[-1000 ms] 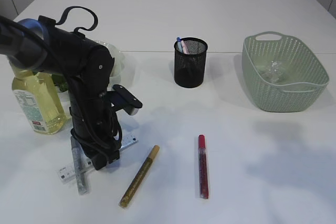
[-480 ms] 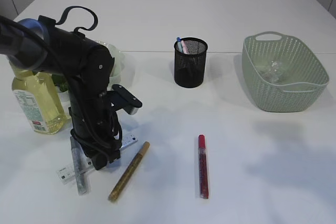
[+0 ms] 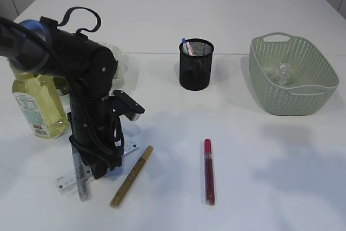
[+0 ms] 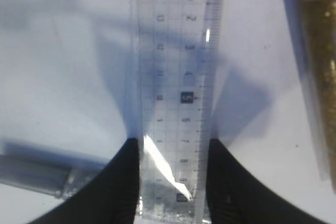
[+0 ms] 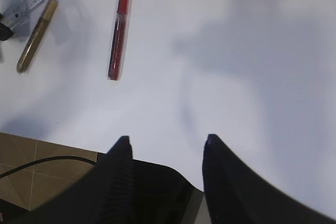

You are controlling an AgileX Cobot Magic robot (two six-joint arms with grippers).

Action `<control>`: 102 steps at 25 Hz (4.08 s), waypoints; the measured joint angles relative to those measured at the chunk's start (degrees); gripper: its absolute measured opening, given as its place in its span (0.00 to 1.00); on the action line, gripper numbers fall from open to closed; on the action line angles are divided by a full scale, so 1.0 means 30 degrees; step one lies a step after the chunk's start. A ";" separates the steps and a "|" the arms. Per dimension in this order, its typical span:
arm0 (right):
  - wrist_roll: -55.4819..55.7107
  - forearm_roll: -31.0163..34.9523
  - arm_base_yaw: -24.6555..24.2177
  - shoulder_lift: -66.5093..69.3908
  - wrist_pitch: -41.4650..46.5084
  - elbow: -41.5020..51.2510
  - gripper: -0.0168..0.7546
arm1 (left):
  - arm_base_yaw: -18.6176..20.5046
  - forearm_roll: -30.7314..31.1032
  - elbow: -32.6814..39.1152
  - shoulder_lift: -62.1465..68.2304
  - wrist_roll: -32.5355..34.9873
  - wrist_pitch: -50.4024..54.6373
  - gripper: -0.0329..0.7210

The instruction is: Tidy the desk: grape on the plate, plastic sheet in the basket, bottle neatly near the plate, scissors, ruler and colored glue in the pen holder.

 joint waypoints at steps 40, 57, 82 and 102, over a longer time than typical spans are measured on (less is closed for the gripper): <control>-0.0114 -0.0851 0.0000 0.0000 0.0000 0.0000 0.49 | 0.0000 -0.5795 -0.5698 0.0188 -0.0556 -0.2430 0.41; -0.0161 -0.1452 0.0000 0.0000 0.0000 0.0000 0.49 | 0.0000 -0.5866 -0.5888 -0.2064 -0.0556 -0.9073 0.41; -0.0191 -0.3157 0.0000 0.0000 0.0000 0.0000 0.49 | -0.1632 -0.5890 -0.5888 0.1856 -0.0556 -2.7718 0.41; -0.0235 -0.3670 0.0000 0.0000 0.0000 0.0000 0.49 | -0.1632 -0.4200 -0.6728 0.4606 -0.2692 -3.1998 0.41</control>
